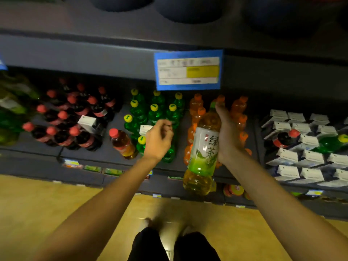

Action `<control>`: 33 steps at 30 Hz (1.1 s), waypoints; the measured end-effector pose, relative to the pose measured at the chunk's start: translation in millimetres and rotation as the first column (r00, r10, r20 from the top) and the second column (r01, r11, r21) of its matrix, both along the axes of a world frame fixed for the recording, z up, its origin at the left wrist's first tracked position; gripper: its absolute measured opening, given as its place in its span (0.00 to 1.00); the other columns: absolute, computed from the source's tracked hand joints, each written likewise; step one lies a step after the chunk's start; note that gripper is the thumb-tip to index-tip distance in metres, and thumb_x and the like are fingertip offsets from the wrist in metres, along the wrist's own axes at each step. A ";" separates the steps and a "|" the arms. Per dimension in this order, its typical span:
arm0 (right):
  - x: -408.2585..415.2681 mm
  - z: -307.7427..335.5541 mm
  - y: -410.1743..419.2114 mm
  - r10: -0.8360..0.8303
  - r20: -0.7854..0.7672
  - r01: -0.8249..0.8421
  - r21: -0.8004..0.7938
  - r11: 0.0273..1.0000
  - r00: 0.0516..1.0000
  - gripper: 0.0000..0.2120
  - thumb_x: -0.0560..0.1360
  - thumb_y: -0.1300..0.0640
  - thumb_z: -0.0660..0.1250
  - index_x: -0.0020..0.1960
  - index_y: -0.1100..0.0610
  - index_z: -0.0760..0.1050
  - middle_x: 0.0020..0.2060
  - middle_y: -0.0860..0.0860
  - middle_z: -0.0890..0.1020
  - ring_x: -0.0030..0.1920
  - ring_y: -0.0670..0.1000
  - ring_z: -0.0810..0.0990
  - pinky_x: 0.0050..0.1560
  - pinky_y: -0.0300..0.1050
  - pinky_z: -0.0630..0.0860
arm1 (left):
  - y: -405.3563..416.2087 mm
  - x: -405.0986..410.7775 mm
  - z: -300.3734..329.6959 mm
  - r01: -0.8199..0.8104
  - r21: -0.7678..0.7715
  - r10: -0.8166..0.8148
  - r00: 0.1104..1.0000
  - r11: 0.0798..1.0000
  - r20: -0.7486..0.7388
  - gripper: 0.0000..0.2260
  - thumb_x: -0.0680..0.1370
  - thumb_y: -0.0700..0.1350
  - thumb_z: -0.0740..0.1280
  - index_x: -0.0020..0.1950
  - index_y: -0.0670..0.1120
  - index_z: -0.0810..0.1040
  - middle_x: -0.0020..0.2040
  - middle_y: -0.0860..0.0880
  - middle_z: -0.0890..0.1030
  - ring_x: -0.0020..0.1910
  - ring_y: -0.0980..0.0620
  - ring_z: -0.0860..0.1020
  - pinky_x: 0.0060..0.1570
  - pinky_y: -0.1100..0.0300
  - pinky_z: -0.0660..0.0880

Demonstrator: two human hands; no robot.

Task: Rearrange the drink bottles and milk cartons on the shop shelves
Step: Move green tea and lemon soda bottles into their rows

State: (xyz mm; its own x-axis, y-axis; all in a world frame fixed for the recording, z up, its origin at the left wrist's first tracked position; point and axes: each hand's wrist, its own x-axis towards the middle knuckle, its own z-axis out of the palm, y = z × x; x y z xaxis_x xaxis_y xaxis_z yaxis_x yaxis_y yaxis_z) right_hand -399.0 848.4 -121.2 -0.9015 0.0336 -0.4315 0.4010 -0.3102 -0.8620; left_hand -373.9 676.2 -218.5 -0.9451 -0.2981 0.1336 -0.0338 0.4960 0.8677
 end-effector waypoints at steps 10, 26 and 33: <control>16.1 18.4 -99.6 0.179 -0.035 -0.178 0.043 0.983 0.983 0.25 0.76 0.43 0.67 0.71 0.44 0.65 0.55 0.46 0.78 0.55 0.49 0.79 0.53 0.45 0.76 | -144.2 99.4 -16.1 -0.362 -0.207 0.359 0.932 0.909 -0.052 0.14 0.77 0.39 0.69 0.60 0.36 0.73 0.50 0.42 0.72 0.46 0.52 0.67 0.45 0.62 0.65; 21.8 8.7 -140.0 0.073 0.054 -0.076 0.053 0.996 0.996 0.35 0.65 0.35 0.75 0.67 0.52 0.76 0.55 0.53 0.84 0.53 0.56 0.84 0.60 0.57 0.78 | -185.4 56.4 -71.3 -0.020 0.003 0.017 0.909 1.000 0.416 0.39 0.66 0.48 0.81 0.72 0.44 0.66 0.68 0.43 0.74 0.68 0.42 0.71 0.67 0.46 0.69; 20.9 -21.1 -131.0 0.020 0.103 -0.024 0.042 0.999 0.995 0.49 0.57 0.32 0.78 0.70 0.55 0.72 0.54 0.56 0.83 0.45 0.56 0.84 0.48 0.53 0.79 | -183.7 39.4 -81.8 -0.016 0.092 -0.024 0.907 0.996 0.421 0.32 0.68 0.48 0.79 0.67 0.47 0.70 0.62 0.45 0.80 0.62 0.43 0.77 0.64 0.48 0.73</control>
